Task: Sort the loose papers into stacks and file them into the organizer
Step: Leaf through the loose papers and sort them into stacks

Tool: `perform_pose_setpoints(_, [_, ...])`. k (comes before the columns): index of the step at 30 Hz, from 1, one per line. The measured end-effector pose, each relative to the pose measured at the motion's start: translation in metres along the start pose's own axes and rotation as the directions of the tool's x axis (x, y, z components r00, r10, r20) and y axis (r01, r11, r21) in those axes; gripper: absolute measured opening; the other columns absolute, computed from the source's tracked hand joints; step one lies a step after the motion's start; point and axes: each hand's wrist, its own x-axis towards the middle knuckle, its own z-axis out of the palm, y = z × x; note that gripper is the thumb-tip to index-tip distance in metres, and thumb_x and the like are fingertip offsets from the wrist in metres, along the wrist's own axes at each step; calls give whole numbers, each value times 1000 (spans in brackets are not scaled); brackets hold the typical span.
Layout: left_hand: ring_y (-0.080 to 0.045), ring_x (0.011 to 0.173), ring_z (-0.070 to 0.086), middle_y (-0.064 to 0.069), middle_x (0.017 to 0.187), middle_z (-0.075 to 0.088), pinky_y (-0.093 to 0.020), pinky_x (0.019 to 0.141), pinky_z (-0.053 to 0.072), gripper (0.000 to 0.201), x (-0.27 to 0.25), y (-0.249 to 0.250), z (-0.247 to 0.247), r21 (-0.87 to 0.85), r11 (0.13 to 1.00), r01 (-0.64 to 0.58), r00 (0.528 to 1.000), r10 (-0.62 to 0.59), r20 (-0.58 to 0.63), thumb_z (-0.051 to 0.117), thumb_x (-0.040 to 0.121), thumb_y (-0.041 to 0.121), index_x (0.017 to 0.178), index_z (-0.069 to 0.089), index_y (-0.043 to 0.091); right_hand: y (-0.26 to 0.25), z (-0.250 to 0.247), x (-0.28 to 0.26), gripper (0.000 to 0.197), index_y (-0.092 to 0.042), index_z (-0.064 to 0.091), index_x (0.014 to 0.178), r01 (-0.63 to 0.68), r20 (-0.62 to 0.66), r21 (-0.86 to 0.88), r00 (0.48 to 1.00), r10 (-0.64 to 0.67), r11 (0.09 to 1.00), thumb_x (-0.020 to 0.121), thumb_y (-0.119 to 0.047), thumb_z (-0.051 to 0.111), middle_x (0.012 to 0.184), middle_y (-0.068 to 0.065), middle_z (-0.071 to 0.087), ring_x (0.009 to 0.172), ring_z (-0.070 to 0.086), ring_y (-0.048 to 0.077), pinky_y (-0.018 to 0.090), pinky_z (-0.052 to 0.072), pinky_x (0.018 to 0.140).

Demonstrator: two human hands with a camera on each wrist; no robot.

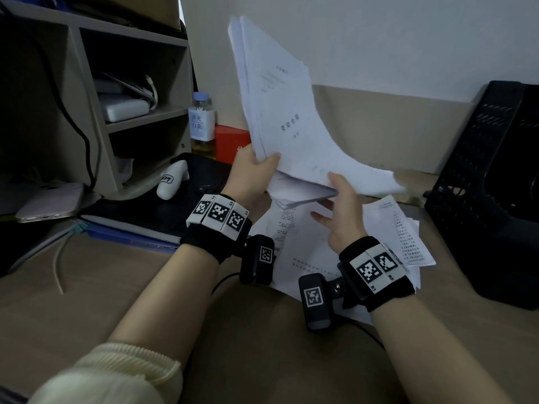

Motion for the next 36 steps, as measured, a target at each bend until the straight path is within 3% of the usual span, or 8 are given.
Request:
perform_pose_setpoints(3, [-19,104,65,-2,107,66,-34,92,54,28,8,0,-8,-15,1000,10,996,-11,-93,53,94,0,121,61,5,-13,-16,5,17,-26,59,102,-8,-115,133,993,24,991,91,-34,49,96,-6,63,89,64,16,33,45,71])
perform_pose_setpoints(6, [-22,108,65,-5,112,66,-39,96,53,27,15,-1,-18,-63,997,40,985,-50,-167,55,96,6,123,60,3,-22,-30,12,21,-22,58,89,-30,-163,201,985,64,979,89,-39,46,84,-8,60,83,60,18,30,40,68])
perform_pose_setpoints(9, [-23,109,65,-7,117,67,-41,97,52,29,19,-1,-26,-81,995,66,981,-80,-178,56,97,12,124,59,3,-28,-41,19,33,-18,58,83,-90,-122,235,985,121,968,89,-47,45,71,-6,56,63,56,16,21,37,51])
perform_pose_setpoints(12, [-22,110,65,-8,120,66,-38,95,53,31,20,-1,-28,-89,993,72,987,-84,-138,55,98,14,126,58,2,-29,-45,23,21,-20,53,75,-137,-40,152,989,145,979,90,-35,52,56,-8,51,40,48,8,13,26,36])
perform_pose_setpoints(15, [-20,107,67,-6,117,68,-37,94,54,31,18,-1,-24,-99,993,65,993,-75,-94,55,99,18,125,59,3,-28,-44,24,15,-15,55,80,-82,-86,47,993,86,995,92,-7,51,72,-1,59,45,47,8,13,31,35])
perform_pose_setpoints(18, [-19,109,66,-6,119,68,-38,97,53,31,15,-2,-17,-89,995,51,997,-56,-61,55,98,21,125,60,5,-27,-37,19,18,-11,56,80,-19,-100,81,995,27,997,93,0,49,79,2,61,53,50,9,14,39,39])
perform_pose_setpoints(24, [-18,112,65,-4,124,66,-41,97,53,34,10,-4,-7,-51,998,45,999,-44,20,55,98,27,128,58,11,-16,-14,6,7,-9,48,91,57,25,-248,998,-53,967,95,-15,46,69,7,56,33,49,8,21,28,42])
perform_pose_setpoints(36, [-16,110,65,-3,121,68,-38,97,53,30,9,-5,-9,-68,998,-2,999,4,31,54,99,24,125,60,11,-15,-14,5,42,-11,55,68,-38,163,-500,977,137,865,95,-43,50,42,-4,50,35,38,10,18,23,38])
